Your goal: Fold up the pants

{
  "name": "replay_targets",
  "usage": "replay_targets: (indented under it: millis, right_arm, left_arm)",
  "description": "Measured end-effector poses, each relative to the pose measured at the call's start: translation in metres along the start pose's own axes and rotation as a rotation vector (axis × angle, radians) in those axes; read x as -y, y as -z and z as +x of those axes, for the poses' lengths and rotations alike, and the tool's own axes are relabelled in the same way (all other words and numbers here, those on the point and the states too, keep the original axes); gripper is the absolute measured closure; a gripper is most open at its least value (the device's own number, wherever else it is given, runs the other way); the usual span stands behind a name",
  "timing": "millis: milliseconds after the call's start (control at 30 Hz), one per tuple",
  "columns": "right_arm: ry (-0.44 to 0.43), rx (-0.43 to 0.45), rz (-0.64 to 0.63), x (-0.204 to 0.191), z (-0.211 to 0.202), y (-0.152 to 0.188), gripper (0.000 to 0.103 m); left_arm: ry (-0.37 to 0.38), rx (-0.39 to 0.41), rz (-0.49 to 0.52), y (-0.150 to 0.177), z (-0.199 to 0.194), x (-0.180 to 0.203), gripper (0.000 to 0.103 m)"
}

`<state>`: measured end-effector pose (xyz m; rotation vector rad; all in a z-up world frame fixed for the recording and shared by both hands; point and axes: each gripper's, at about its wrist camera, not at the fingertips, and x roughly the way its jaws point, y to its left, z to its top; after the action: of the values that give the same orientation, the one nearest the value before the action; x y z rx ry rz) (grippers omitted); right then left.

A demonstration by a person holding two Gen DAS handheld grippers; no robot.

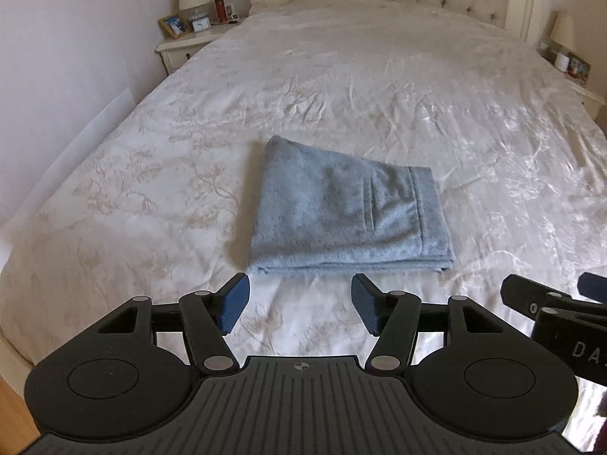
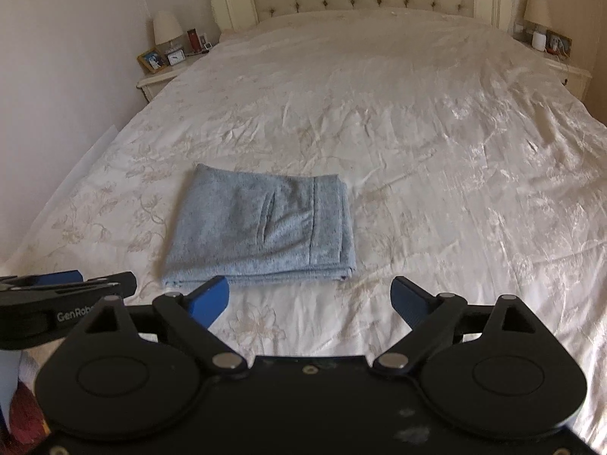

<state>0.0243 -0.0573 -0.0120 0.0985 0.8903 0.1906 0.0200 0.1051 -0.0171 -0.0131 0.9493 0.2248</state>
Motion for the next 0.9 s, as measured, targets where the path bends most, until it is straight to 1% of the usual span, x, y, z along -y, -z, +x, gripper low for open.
replay_targets:
  millis: [167, 533, 900]
  right_arm:
    - [0.001, -0.03, 0.014, 0.004, -0.002, 0.005, 0.006]
    - [-0.001, -0.031, 0.015, 0.008, -0.012, 0.011, 0.006]
    - [0.001, -0.04, 0.008, 0.009, -0.019, 0.017, 0.006]
  left_arm:
    - [0.001, -0.02, -0.014, 0.009, -0.004, 0.003, 0.045]
    - [-0.01, -0.035, -0.022, 0.021, -0.014, 0.006, 0.045]
    - [-0.022, -0.027, -0.02, 0.026, -0.021, 0.007, 0.045]
